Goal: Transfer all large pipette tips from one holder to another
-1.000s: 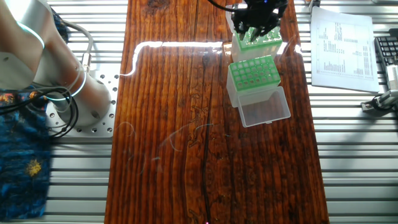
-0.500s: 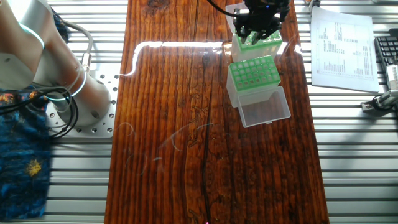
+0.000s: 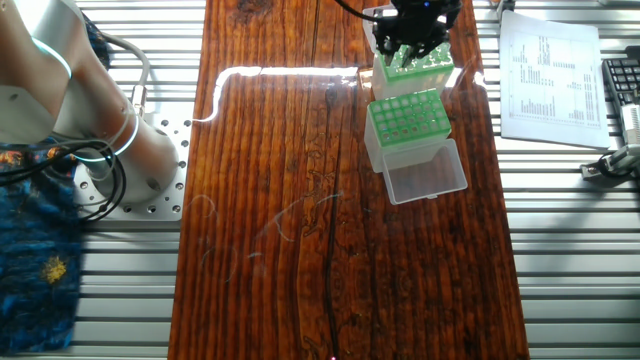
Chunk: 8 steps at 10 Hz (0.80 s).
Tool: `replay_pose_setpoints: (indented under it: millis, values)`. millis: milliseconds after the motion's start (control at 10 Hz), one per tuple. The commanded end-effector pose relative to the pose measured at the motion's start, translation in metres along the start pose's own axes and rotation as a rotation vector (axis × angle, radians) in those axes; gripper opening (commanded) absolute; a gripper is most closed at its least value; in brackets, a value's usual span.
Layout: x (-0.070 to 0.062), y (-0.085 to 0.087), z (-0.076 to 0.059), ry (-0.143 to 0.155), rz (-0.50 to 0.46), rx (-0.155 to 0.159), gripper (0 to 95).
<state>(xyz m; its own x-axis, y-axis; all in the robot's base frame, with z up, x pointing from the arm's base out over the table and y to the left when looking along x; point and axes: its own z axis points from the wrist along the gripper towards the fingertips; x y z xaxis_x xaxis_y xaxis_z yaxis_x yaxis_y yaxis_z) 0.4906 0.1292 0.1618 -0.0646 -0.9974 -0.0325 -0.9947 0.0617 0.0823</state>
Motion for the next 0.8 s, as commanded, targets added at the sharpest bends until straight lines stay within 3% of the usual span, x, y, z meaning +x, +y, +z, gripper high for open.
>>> replay_pose_setpoints:
  millis: [100, 800]
  values:
    - [0.0008, 0.0007, 0.0003, 0.002, -0.01, 0.001, 19.0]
    - [0.0035, 0.0027, 0.0055, -0.004, -0.037, -0.012, 19.0]
